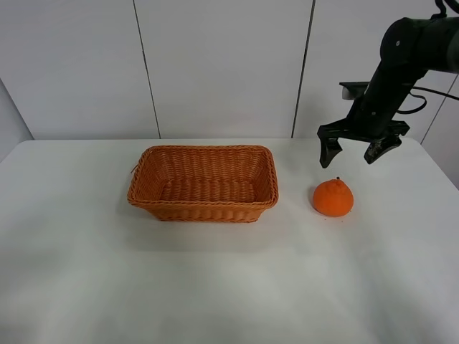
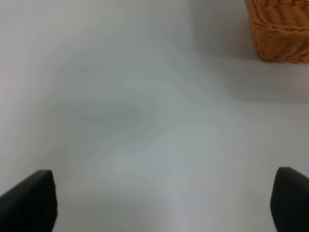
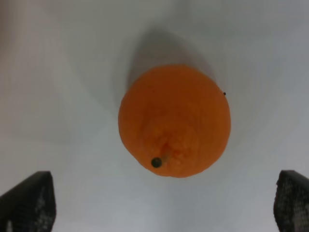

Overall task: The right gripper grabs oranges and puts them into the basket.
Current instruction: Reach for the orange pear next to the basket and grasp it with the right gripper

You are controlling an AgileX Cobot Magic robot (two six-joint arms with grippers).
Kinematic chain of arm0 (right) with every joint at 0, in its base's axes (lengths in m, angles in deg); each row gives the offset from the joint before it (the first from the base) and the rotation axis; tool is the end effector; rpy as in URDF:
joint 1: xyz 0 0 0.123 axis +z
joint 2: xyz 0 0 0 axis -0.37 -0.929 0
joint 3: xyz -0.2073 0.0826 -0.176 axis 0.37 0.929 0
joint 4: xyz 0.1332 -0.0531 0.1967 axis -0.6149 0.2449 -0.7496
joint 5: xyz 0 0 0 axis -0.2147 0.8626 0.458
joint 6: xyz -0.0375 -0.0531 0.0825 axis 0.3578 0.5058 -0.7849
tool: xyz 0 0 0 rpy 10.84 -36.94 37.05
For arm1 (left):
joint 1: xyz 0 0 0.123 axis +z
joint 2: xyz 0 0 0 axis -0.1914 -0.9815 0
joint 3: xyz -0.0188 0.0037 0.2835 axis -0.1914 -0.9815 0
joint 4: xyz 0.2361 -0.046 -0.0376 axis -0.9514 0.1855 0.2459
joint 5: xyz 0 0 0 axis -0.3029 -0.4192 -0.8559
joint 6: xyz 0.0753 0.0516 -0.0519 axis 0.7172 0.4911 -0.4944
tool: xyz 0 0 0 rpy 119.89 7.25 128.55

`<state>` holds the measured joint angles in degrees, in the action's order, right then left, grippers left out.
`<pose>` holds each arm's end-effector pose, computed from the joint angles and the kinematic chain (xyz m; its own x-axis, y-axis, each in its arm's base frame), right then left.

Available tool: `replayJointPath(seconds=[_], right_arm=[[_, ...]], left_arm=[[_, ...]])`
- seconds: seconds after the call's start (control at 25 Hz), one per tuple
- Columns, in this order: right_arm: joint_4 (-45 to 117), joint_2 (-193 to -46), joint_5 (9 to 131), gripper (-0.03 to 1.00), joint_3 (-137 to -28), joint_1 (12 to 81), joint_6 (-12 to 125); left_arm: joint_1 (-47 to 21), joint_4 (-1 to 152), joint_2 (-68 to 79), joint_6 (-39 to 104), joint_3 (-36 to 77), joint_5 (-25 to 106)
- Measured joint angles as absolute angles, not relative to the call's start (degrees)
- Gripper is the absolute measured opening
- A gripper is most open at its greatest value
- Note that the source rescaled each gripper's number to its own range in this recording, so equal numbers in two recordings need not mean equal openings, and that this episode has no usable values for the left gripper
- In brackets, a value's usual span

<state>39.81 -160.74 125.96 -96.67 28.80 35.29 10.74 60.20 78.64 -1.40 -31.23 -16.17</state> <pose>0.4047 0.0570 0.2163 -0.9799 -0.1220 -0.1579 -0.1332 0.9891 0.0622 0.0018 0.0030 0.2632 -0.4623 0.0232 -0.8864 -0.0096 0.9995 0.0312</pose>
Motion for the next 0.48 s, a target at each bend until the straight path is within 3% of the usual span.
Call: replayJointPath(seconds=[0.48], right_arm=[[42.06,-168.03,124.3,1.0,-96.67,28.8,34.27]], left_arm=[[10.74,60.2,78.64,-1.4,-31.23,-16.17]])
